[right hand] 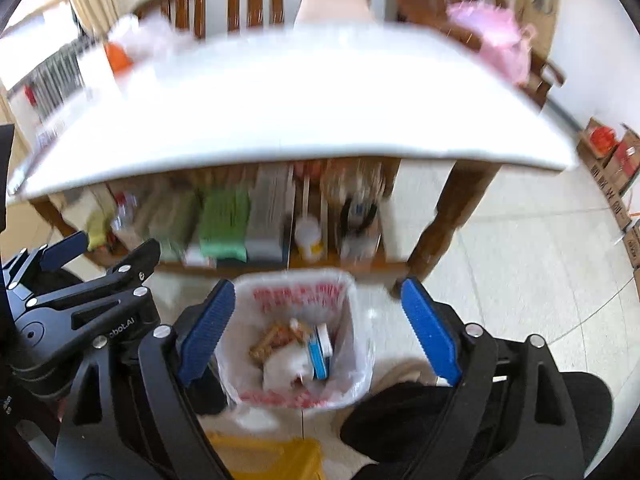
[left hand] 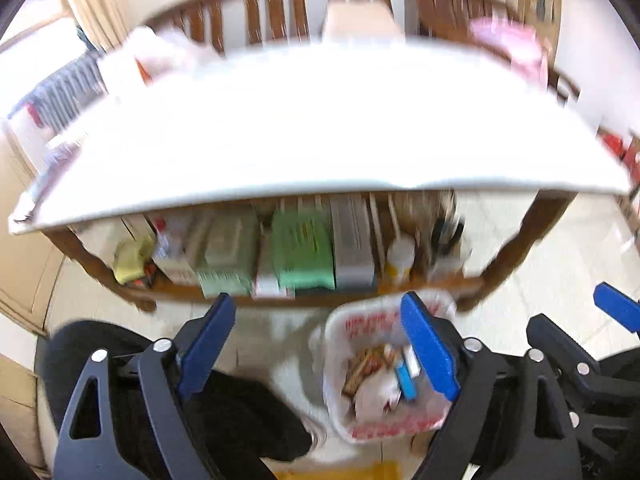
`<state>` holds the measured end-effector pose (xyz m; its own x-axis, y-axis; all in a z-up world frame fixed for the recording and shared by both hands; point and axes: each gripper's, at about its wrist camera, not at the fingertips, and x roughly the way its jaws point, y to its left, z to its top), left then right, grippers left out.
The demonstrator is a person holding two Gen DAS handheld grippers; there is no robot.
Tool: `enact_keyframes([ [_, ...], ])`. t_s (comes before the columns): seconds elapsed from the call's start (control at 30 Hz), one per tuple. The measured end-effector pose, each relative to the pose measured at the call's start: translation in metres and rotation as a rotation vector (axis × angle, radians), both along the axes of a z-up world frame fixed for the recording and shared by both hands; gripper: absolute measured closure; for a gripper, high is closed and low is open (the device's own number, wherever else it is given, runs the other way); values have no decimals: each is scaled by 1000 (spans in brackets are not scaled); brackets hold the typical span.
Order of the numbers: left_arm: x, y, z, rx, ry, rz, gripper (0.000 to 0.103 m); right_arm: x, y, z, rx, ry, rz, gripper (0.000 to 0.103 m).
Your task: Collect trash
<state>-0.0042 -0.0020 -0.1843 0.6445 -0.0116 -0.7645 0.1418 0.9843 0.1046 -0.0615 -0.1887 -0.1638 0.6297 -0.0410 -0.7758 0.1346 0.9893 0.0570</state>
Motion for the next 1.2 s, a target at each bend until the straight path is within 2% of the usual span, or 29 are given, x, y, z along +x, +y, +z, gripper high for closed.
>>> enact_keyframes([
  [0.07, -9, 3, 25, -11, -72, 10, 9, -12, 1, 22, -24, -82, -22, 13],
  [0.17, -22, 5, 56, -14, -158, 22, 8, -30, 5, 57, -78, -205, -48, 10],
  [0.27, -39, 6, 88, 4, -260, 46, 7, -44, 8, 79, -108, -283, -65, 8],
  [0.37, -53, 7, 111, 20, -317, 76, 7, -56, 11, 97, -128, -348, -80, 7],
  [0.47, -63, 11, 128, -3, -352, 96, 7, -69, 12, 115, -145, -408, -98, 7],
  [0.7, -80, 20, 153, -46, -383, 99, 7, -90, 18, 137, -182, -468, -116, 6],
  [0.9, -88, 27, 158, -85, -374, 94, 7, -100, 22, 143, -177, -485, -117, 6],
  [1.2, -93, 34, 164, -101, -387, 103, 7, -106, 28, 151, -184, -506, -109, 6],
])
